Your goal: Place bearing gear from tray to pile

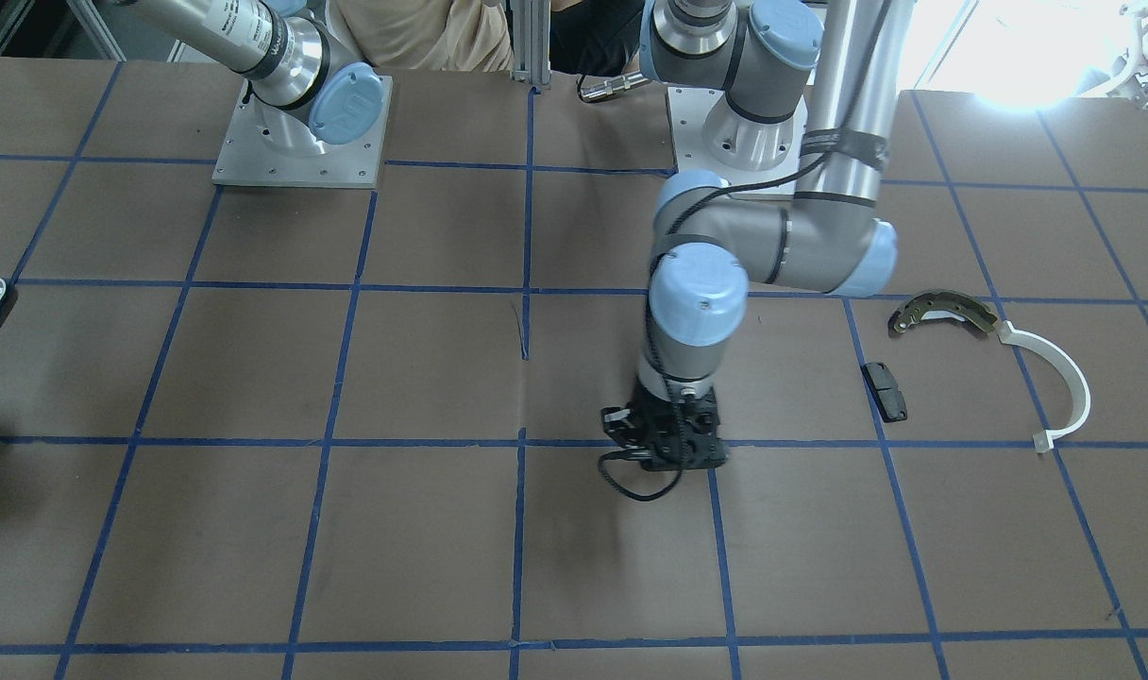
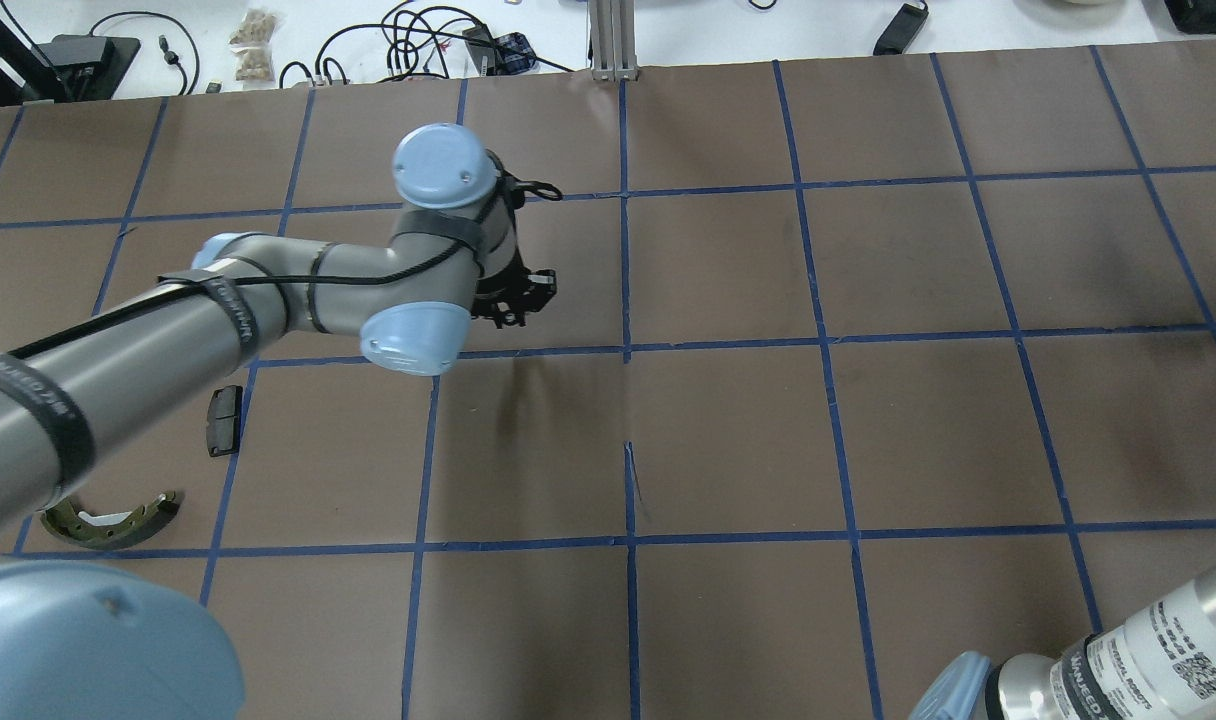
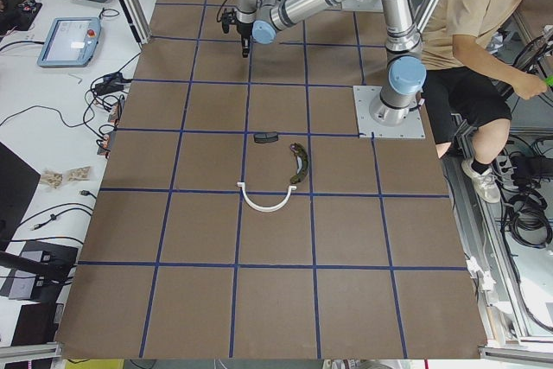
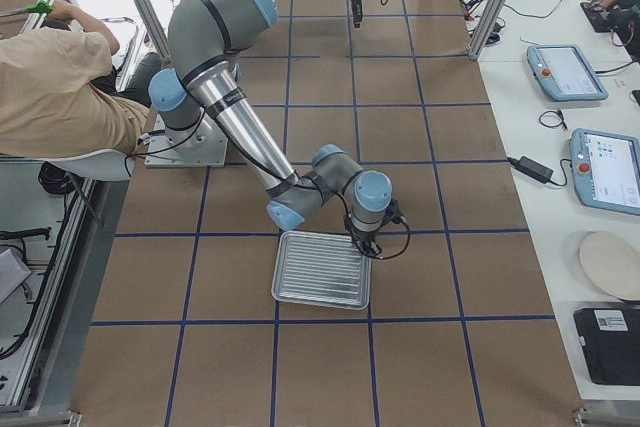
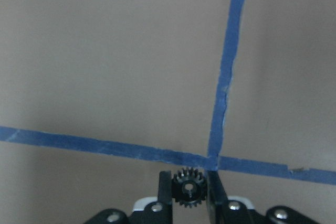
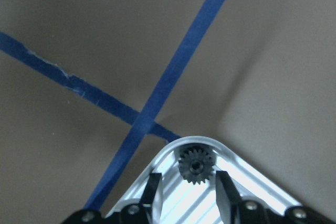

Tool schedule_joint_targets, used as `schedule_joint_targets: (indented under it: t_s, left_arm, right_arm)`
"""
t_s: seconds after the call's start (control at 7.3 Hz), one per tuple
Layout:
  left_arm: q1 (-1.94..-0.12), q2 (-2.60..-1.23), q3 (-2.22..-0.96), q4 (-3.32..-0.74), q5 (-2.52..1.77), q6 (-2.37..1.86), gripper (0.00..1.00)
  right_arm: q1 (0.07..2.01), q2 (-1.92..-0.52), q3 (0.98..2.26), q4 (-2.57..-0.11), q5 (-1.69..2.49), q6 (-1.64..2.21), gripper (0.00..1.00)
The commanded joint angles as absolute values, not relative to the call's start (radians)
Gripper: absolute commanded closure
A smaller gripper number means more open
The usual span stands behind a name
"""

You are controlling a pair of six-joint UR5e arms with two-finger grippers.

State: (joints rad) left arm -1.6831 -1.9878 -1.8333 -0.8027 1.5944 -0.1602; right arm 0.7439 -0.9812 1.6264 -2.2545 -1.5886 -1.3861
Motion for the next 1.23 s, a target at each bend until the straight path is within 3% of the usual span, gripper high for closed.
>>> schedule_joint_targets:
  t_s: [0.0,0.68,1.1]
  left_arm:
    - [-1.451,-1.901,-1.911,-0.81,1.606,0.093,0.9]
    - [-1.1,-1.937,-1.914,-0.807,1.641,0.55,0.9]
    - [-0.997,-1.953,-1.92,-0.814,1.589,0.635,0.9]
  right_arm:
    - [0.744,-0.977,1.624,-2.258,-1.585,-1.385,0.54]
    - [0.742,-0.989,1.625,-2.252,-1.591,-1.384,0.81]
    - [0.755,-1.159,1.646,-2.08,-1.592,-1.276,0.8]
